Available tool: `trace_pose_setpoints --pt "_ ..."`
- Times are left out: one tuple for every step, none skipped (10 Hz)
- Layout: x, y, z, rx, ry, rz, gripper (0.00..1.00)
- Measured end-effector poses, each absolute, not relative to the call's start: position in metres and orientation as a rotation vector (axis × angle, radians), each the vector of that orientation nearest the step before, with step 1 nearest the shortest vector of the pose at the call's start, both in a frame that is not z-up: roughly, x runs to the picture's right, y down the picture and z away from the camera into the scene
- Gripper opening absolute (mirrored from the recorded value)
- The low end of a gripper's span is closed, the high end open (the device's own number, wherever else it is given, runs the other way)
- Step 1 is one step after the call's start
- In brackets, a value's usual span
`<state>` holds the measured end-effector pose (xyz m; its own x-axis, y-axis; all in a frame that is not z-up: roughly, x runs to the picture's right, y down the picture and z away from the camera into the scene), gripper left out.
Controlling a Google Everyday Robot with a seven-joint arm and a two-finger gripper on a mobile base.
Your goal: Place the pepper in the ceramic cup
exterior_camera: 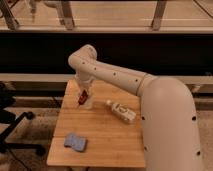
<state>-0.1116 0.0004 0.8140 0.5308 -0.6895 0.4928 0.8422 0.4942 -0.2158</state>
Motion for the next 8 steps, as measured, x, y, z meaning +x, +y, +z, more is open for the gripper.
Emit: trace_pose_setpoints --pt "-0.1110 0.0000 0.8160 -0.462 -0.363 -0.951 0.03" --pt "-0.1106 -0.0001 0.8177 -0.461 -0.361 -0.948 0.03" --pt "-0.1102 -0.0002 0.8193 -0.459 -0.360 -0.947 0.05" --pt "-0.1096 -0.0005 0.8204 -0.457 -0.358 -0.945 0.08" --pt "-0.1085 -0.0014 0.8219 -0.455 -0.355 -0.943 0.08" --pt "-0.1075 -0.0024 0.8233 -0.453 -0.352 -0.941 0.10" --pt "-0.1072 -0.0019 0.8243 -0.451 -0.352 -0.940 0.16" --pt "-0.1065 -0.0024 0.8252 -0.448 -0.351 -0.938 0.24"
